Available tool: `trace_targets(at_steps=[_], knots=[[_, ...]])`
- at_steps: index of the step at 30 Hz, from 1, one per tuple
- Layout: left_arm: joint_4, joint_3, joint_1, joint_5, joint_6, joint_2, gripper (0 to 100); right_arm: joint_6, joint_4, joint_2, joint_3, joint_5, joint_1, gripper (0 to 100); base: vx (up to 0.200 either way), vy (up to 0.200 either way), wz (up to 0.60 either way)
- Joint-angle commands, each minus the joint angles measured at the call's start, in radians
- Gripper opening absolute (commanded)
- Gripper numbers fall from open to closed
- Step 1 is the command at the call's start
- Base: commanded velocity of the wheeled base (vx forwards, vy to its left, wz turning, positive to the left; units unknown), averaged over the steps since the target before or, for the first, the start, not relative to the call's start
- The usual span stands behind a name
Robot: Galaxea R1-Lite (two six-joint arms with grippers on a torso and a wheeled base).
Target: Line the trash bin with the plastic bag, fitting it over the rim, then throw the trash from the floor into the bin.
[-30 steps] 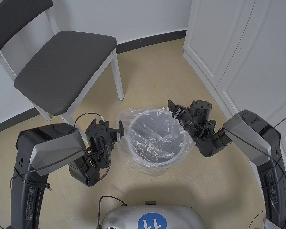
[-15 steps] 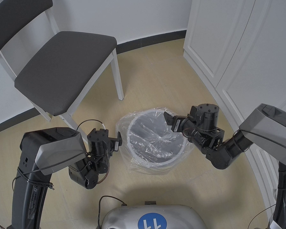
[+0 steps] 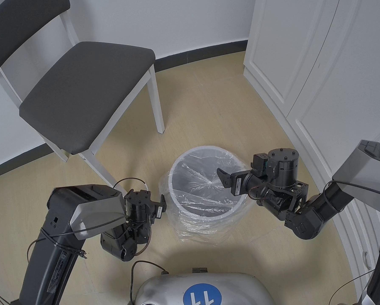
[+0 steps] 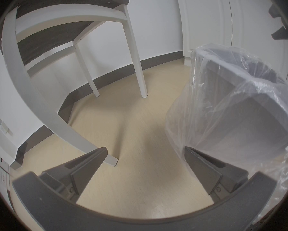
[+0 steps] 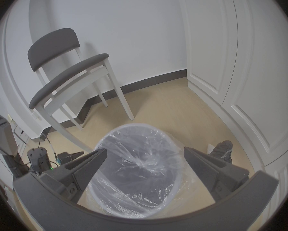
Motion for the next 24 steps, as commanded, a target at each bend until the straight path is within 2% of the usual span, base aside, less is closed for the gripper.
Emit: trace_targets(at_steps=[1,5,6,8,9,10,13,18,23,24], knots=[[-0.004,0.006,0.003,0.001,0.0,-0.017,100,-0.009,-0.001,0.003,0.017,0.0,0.003,100,0.0,0.0,0.0],[-0.013,0.082,0.0,-0.004,0.006,-0.108,100,-0.03,0.002,0.02,0.033,0.002,0.006,100,0.0,0.0,0.0],[-0.019,0.146,-0.006,-0.024,0.009,-0.174,100,-0.039,-0.001,0.048,0.034,0.004,0.009,100,0.0,0.0,0.0],[-0.019,0.158,-0.008,-0.03,0.009,-0.186,100,-0.039,-0.001,0.051,0.034,0.004,0.009,100,0.0,0.0,0.0],[-0.013,0.273,-0.026,-0.082,0.016,-0.295,100,-0.051,0.002,0.074,0.033,0.004,0.009,100,0.0,0.0,0.0],[-0.009,0.329,-0.031,-0.108,0.031,-0.342,100,-0.058,0.004,0.081,0.034,0.004,0.009,100,0.0,0.0,0.0],[-0.016,0.415,-0.033,-0.133,0.083,-0.413,100,-0.071,0.002,0.118,0.028,0.004,0.009,100,0.0,0.0,0.0],[-0.029,0.441,-0.077,-0.133,0.086,-0.451,100,-0.084,0.002,0.154,0.025,0.0,0.01,100,0.0,0.0,0.0],[-0.065,0.439,-0.131,-0.13,0.081,-0.456,100,-0.202,-0.008,0.032,0.117,-0.027,-0.017,100,0.0,0.0,0.0],[-0.065,0.439,-0.131,-0.13,0.081,-0.456,100,-0.202,-0.008,0.032,0.117,-0.027,-0.017,100,0.0,0.0,0.0]])
